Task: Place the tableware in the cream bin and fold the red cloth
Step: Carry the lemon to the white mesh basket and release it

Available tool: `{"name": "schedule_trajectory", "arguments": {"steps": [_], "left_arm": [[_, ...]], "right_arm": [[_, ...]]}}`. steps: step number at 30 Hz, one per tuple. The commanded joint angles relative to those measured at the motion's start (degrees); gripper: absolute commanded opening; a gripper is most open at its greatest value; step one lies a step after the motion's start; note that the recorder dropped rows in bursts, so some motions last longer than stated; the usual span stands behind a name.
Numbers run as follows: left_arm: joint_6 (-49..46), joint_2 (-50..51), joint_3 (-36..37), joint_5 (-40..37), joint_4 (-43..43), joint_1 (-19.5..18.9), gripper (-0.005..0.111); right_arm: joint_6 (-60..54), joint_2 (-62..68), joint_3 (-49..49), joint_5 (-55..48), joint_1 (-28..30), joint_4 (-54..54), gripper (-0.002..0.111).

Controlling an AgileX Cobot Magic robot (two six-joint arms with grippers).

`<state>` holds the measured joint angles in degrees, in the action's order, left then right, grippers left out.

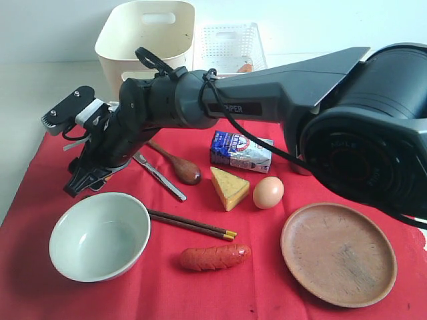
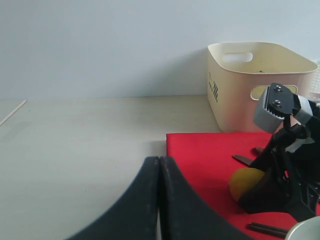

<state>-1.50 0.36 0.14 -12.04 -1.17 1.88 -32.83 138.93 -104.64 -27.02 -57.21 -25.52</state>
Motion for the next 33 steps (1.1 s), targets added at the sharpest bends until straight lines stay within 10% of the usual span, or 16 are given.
{"name": "schedule_trajectory", "arguments": {"steps": [1,20,33], "left_arm": [[0.2,-0.4,-0.1,0.1,-0.1,-0.1,0.0],[0.2,-0.4,-0.1,0.1,-0.1,-0.1,0.0],[0.2,-0.4,-0.1,0.1,-0.1,-0.1,0.0]], "right_arm": [[-0.2,-0.1,-0.4,0.9,-0.1,0.1,0.064],[-0.2,-1.6,-0.4,1.9,-0.1,0.0,0.0],[-0.1,-17.7,-0.4,-9.5,4.6,6.5,0.0]]}}
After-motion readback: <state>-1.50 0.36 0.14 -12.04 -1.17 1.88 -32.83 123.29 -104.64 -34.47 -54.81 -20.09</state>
